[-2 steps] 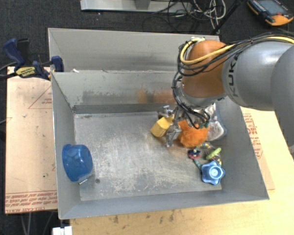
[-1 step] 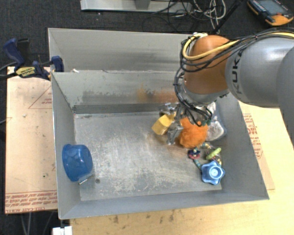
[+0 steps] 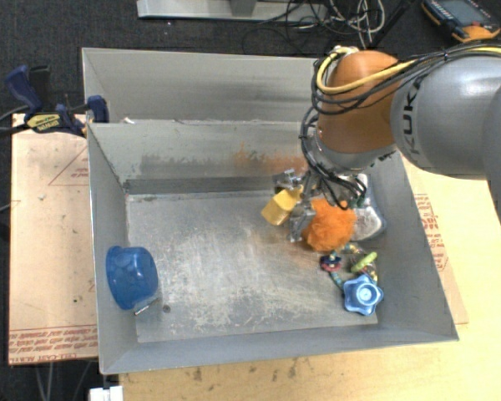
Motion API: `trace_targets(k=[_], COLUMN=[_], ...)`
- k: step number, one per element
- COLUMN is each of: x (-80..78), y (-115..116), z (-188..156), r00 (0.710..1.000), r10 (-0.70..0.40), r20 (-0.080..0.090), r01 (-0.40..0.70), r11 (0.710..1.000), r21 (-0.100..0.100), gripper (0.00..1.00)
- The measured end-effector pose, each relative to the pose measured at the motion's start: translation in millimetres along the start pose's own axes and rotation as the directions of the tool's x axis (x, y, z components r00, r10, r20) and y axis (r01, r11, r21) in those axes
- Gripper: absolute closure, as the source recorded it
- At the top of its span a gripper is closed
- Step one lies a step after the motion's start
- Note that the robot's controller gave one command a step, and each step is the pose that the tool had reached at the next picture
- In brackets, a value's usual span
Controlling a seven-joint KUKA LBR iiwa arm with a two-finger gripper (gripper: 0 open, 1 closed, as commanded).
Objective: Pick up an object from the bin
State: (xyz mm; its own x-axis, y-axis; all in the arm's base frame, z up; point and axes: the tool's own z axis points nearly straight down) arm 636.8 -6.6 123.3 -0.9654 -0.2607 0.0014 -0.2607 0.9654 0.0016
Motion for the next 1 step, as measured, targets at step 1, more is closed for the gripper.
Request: trace_targets(k=[1], x=[0.2], y=[0.3], z=[-20.2], r00=[1.000], r10=[0.001], r20=[-0.001], r01=[-0.001], r11=[1.000], r21=[0.000], gripper=[1.00])
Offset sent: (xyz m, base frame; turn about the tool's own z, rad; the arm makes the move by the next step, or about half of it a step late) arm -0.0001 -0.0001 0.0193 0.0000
